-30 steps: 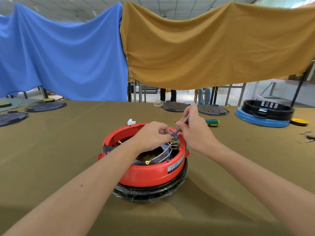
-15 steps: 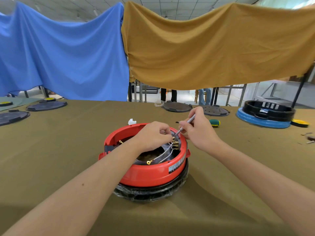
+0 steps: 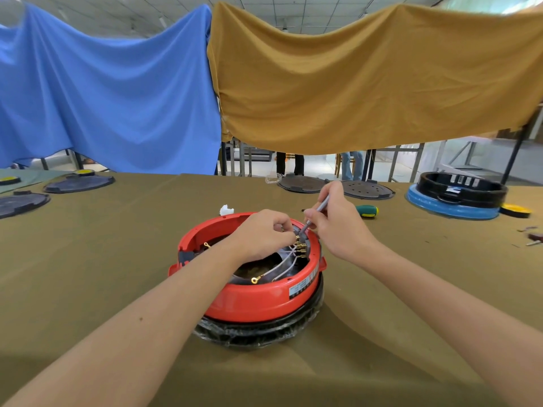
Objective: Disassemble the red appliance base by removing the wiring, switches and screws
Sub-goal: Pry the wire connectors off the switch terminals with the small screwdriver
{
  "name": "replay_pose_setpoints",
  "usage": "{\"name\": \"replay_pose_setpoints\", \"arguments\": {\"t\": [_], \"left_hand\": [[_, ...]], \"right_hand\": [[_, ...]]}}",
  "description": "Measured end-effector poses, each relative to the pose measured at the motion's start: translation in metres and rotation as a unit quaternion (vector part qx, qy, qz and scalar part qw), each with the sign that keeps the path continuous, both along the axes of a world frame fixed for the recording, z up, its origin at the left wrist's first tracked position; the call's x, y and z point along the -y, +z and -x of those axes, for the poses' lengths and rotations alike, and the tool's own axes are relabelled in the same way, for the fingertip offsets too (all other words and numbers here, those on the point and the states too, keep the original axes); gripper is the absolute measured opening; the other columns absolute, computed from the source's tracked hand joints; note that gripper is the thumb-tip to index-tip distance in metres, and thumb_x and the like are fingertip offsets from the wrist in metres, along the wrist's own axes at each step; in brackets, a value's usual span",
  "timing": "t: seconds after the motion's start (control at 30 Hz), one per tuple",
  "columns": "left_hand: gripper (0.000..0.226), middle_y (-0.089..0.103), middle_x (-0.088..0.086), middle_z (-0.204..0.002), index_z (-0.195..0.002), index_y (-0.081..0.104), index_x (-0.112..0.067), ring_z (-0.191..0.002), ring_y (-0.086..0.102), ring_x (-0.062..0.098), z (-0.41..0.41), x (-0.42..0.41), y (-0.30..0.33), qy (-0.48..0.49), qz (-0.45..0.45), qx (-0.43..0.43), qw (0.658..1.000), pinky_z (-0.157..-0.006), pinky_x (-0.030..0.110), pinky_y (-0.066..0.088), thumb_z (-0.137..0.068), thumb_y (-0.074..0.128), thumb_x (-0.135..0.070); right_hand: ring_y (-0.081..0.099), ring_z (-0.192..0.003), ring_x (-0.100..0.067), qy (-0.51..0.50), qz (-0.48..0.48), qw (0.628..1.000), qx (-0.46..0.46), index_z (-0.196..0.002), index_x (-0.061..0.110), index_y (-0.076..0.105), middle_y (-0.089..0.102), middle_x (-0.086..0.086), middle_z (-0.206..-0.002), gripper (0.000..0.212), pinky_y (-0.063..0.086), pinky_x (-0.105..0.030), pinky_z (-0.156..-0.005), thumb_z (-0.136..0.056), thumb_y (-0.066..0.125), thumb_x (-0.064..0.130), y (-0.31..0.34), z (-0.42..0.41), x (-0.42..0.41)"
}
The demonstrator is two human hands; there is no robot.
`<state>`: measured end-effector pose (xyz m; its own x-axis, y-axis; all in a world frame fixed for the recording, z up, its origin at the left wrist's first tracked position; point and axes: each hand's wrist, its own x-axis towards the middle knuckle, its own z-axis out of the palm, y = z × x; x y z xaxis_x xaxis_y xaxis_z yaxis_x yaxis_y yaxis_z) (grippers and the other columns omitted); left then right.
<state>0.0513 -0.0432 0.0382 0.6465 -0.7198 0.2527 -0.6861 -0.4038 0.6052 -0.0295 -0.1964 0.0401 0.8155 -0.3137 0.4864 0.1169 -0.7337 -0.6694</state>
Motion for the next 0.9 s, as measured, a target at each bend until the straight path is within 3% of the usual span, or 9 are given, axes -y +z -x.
{"name": "replay_pose_setpoints", "arguments": {"t": [0.13,0.3,0.43,0.7,0.9], "left_hand": [[0.015,0.045,-0.019,-0.054,-0.072,0.061,-0.026,-0.053,0.043,-0.003,-0.0009,-0.0004,-0.0009,-0.001,0.005,-0.003,1.0,-0.055,0.022,0.03,-0.086,0.062,-0.022],[0.011,0.044,-0.011,-0.057,-0.074,0.062,-0.021,-0.053,0.04,0.005,-0.0022,-0.0005,-0.0019,-0.007,0.004,-0.006,1.0,-0.056,0.025,0.033,-0.086,0.06,-0.022],[0.013,0.043,-0.012,-0.056,-0.072,0.061,-0.022,-0.052,0.039,0.004,-0.004,-0.0001,-0.0027,-0.007,0.007,-0.007,1.0,-0.056,0.026,0.033,-0.085,0.061,-0.021],[0.012,0.044,-0.016,-0.048,-0.072,0.061,-0.022,-0.046,0.041,-0.001,-0.0061,0.0014,-0.0042,-0.007,0.006,-0.004,1.0,-0.055,0.025,0.032,-0.084,0.061,-0.021],[0.012,0.042,-0.012,-0.056,-0.072,0.063,-0.02,-0.047,0.038,0.002,-0.0068,0.0015,-0.005,-0.007,0.005,0.003,1.0,-0.055,0.026,0.033,-0.084,0.061,-0.021]], "right_hand": [[0.07,-0.083,-0.024,0.007,-0.063,0.998,-0.008,-0.097,0.018,0.036,0.059,-0.013,-0.091,0.021,0.061,-0.048,-0.07,-0.1,0.056,0.012,0.0007,-0.0019,0.0044],[0.069,-0.081,-0.019,0.024,-0.122,0.992,0.008,-0.091,0.023,0.035,0.061,-0.015,-0.097,0.026,0.062,-0.03,-0.062,-0.1,0.055,0.009,-0.0002,-0.0011,0.0063],[0.07,-0.082,-0.018,0.019,-0.072,0.997,0.003,-0.097,0.018,0.036,0.06,-0.009,-0.091,0.021,0.063,-0.039,-0.067,-0.1,0.055,0.01,0.0006,-0.003,0.008],[0.071,-0.082,-0.021,0.024,-0.038,0.999,-0.016,-0.092,0.023,0.035,0.062,-0.008,-0.087,0.026,0.063,-0.04,-0.067,-0.099,0.057,0.011,0.0066,-0.0014,0.0054],[0.07,-0.074,-0.017,0.034,-0.179,0.983,-0.039,-0.105,0.013,0.038,0.06,-0.011,-0.088,0.019,0.062,-0.029,-0.061,-0.1,0.056,0.009,0.0089,0.0027,0.0064]]}}
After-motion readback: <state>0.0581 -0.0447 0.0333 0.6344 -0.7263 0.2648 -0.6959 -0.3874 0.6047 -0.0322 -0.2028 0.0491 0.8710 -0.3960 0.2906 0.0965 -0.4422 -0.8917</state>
